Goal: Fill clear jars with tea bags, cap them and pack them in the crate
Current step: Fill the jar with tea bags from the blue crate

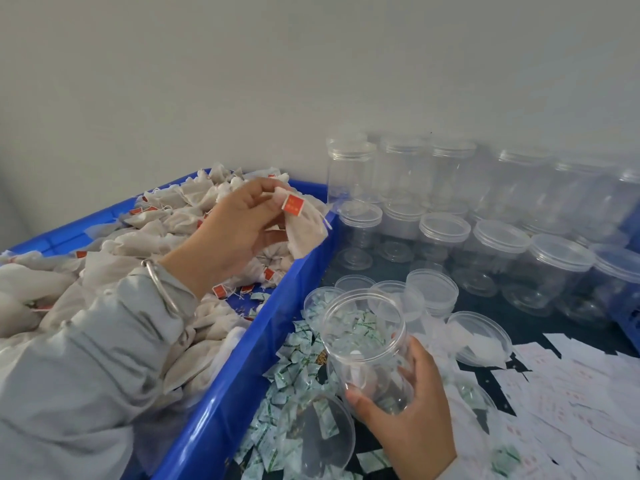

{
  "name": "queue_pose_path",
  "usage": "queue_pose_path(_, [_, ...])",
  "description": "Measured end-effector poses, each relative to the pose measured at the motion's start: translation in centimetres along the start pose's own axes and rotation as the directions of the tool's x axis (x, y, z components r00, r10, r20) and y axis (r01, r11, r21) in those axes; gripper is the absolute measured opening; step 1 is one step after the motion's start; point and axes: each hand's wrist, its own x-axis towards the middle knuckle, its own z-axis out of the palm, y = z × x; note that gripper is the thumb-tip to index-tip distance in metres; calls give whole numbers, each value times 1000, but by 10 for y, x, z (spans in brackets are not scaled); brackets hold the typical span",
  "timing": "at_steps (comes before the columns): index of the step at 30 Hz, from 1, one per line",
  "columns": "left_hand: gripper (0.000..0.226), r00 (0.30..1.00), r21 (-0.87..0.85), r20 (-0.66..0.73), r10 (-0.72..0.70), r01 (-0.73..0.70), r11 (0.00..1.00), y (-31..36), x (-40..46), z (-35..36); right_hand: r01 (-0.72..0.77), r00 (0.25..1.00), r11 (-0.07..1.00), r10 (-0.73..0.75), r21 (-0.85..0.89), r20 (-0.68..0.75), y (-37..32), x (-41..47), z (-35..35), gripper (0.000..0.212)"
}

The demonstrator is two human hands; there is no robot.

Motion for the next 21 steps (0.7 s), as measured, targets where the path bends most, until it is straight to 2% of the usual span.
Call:
queue_pose_path(2, [10,986,-103,157,-52,69,992,0,-11,14,3,1000,1000,-3,-16,10,2,1,0,96])
queue_pose_path(5, [16,944,-12,303,-128,138,990,-3,-26,32,22,1000,999,-22,-27,23,4,2,1,100])
queue_pose_path(7, [15,931,135,344,-121,78,988,-8,-34,39,37,999,999,-36,-38,34,5,2,1,101])
queue_pose_path(9, [11,916,304,392,-85,-42,952,-11,-41,43,37,999,998,-36,-43,37,5,2,2,102])
queue_pose_path(11, [9,886,398,453,-99,-102,912,-15,-46,45,31,999,999,-31,-34,25,5,2,2,100])
queue_pose_path(14, [22,873,429,470,-133,-94,898,-21,-52,51,33,999,998,-33,-48,8,3,2,3,96])
queue_pose_path(18, [24,870,488,465,-161,-101,867,-27,-56,58,13,1000,999,-12,-38,9,1,4,2,100])
queue_pose_path(21, [23,897,548,419,-140,-127,827,-26,-52,55,15,1000,998,-14,-56,24,0,4,2,105])
